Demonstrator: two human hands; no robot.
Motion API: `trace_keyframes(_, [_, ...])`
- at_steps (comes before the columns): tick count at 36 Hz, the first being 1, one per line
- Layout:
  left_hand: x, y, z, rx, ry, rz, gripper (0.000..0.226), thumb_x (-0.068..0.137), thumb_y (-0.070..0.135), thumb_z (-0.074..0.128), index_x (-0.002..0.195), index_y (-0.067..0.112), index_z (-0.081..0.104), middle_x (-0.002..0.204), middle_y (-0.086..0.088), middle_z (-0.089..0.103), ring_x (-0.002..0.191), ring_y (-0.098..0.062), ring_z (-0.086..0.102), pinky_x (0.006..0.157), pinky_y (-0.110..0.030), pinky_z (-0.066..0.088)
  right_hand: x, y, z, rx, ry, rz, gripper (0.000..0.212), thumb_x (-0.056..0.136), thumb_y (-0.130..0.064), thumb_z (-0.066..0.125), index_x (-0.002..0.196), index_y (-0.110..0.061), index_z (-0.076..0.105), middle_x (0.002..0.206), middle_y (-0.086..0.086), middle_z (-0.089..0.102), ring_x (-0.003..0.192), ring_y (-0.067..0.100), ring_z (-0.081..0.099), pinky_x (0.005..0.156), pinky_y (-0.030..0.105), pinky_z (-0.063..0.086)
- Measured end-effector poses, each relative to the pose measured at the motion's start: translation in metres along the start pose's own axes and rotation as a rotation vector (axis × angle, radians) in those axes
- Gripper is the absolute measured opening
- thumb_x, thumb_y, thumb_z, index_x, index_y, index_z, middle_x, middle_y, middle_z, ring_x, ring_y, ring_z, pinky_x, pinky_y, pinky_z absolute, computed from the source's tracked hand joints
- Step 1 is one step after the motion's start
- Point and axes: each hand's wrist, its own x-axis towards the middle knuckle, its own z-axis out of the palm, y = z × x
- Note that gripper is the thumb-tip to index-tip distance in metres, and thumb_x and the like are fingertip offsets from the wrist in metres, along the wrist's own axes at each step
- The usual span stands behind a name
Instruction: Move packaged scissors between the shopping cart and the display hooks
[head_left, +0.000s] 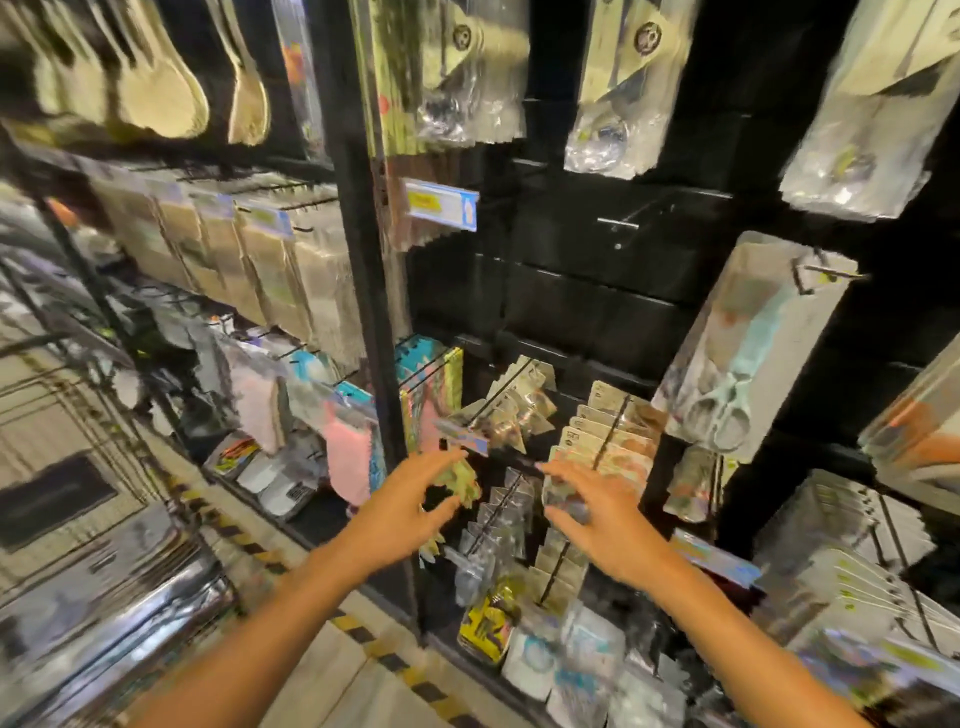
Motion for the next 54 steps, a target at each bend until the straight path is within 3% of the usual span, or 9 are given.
trace_keyframes(3, [-0.035,-0.028,-0.01,-0.014,0.03,-0.047,0.054,0.099,0.027,0.062,0.146,0.04,0.038,0.14,0.028,0.038,0.126,0.015,0.031,0.101,-0.001,0.026,0.014,-0.015,0.033,-0.009,-0.081,-0.021,0.048,0.099,-0.035,0.061,0.141,-0.047,0.042,0.147,-0.02,0.042,0.138,0.006,0.041,0.115,0.034,0.037])
trace_keyframes(10, [-0.127,-0.108,-0.031,-0.089,0.128,-0.236,0.047,0.095,0.038,0.062,0.14,0.038,0.048,0.142,0.019,0.048,0.129,0.007,0.041,0.113,-0.023,0.036,0.052,-0.051,0.121,0.019,-0.255,-0.067,0.05,0.096,-0.036,0.066,0.142,-0.042,0.048,0.151,-0.02,0.04,0.141,-0.001,0.033,0.121,0.032,0.03])
trace_keyframes(18, [-0.247,-0.19,-0.055,-0.156,0.183,-0.479,0.046,0.095,0.052,0.059,0.138,0.053,0.044,0.137,0.027,0.05,0.123,0.012,0.047,0.103,-0.02,0.043,0.094,-0.108,0.225,0.014,-0.471,-0.126,0.044,0.089,-0.063,0.06,0.13,-0.058,0.046,0.139,-0.024,0.048,0.12,-0.001,0.052,0.102,0.02,0.043])
trace_keyframes(22, [-0.302,-0.211,-0.059,-0.23,0.269,-0.609,0.041,0.096,0.043,0.062,0.136,0.045,0.051,0.134,0.023,0.056,0.124,0.005,0.051,0.104,-0.016,0.043,0.107,-0.137,0.28,-0.019,-0.591,-0.162,0.047,0.093,-0.034,0.07,0.137,-0.034,0.054,0.137,-0.018,0.052,0.124,-0.003,0.049,0.102,0.009,0.037])
trace_keyframes(32, [-0.402,-0.251,-0.046,-0.229,0.348,-0.992,0.047,0.096,0.03,0.066,0.126,0.058,0.044,0.125,0.045,0.044,0.114,0.026,0.043,0.1,0.0,0.029,0.157,-0.172,0.384,-0.036,-0.892,-0.234,0.044,0.092,-0.04,0.069,0.13,-0.05,0.049,0.137,-0.017,0.053,0.127,-0.001,0.05,0.104,0.019,0.04])
trace_keyframes(38, [-0.405,-0.271,-0.046,-0.234,0.366,-1.157,0.04,0.098,0.033,0.062,0.137,0.038,0.053,0.128,0.028,0.052,0.113,0.02,0.047,0.098,-0.008,0.036,0.21,-0.169,0.427,-0.023,-0.974,-0.29,0.045,0.091,-0.041,0.068,0.135,-0.037,0.056,0.117,-0.028,0.053,0.113,0.0,0.055,0.106,0.028,0.045])
trace_keyframes(43, [-0.373,-0.293,-0.064,-0.223,0.341,-1.236,0.039,0.099,0.03,0.062,0.137,0.032,0.056,0.131,0.017,0.056,0.112,0.005,0.054,0.103,-0.025,0.046,0.267,-0.18,0.452,-0.001,-1.017,-0.334,0.047,0.093,-0.037,0.068,0.137,-0.042,0.052,0.132,-0.023,0.053,0.122,-0.002,0.052,0.1,0.008,0.036])
trace_keyframes(48, [-0.326,-0.314,-0.098,-0.21,0.318,-1.29,0.038,0.1,0.026,0.06,0.137,0.027,0.057,0.132,0.012,0.055,0.117,-0.006,0.055,0.097,-0.014,0.041,0.321,-0.192,0.468,0.006,-1.088,-0.344,0.046,0.095,-0.022,0.068,0.139,-0.028,0.055,0.128,-0.021,0.054,0.12,-0.001,0.053,0.089,-0.006,0.03])
trace_keyframes(54, [-0.285,-0.337,-0.118,-0.222,0.391,-1.268,0.038,0.098,0.019,0.062,0.133,0.032,0.057,0.121,0.017,0.057,0.101,0.009,0.053,0.086,0.004,0.035,0.364,-0.199,0.486,0.016,-1.083,-0.355,0.043,0.096,-0.026,0.066,0.138,-0.026,0.057,0.136,-0.006,0.06,0.123,0.007,0.056,0.104,0.018,0.04])
